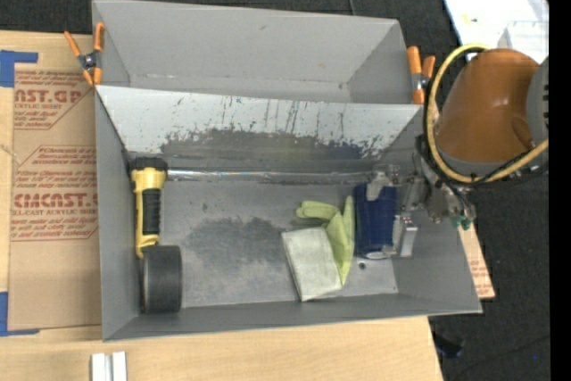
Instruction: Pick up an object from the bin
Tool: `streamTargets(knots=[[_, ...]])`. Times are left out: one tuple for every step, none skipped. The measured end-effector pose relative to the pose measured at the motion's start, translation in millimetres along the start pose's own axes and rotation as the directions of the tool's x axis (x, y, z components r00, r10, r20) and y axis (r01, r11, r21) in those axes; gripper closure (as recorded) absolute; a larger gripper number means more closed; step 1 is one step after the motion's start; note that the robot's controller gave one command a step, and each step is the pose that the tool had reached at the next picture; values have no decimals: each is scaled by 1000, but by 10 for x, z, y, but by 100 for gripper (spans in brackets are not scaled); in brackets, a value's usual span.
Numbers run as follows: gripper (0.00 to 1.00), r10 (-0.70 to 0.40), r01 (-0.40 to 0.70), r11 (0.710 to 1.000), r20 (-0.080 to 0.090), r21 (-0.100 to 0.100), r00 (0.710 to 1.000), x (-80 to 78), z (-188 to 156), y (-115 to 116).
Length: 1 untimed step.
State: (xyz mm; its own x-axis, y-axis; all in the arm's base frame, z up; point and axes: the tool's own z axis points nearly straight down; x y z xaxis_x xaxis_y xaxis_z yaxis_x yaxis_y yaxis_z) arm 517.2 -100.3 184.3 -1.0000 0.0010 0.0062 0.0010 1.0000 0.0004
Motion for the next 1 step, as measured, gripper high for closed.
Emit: streamTargets(knots=[[0,-1,1,1000,8,1,1000,-18,-39,4]])
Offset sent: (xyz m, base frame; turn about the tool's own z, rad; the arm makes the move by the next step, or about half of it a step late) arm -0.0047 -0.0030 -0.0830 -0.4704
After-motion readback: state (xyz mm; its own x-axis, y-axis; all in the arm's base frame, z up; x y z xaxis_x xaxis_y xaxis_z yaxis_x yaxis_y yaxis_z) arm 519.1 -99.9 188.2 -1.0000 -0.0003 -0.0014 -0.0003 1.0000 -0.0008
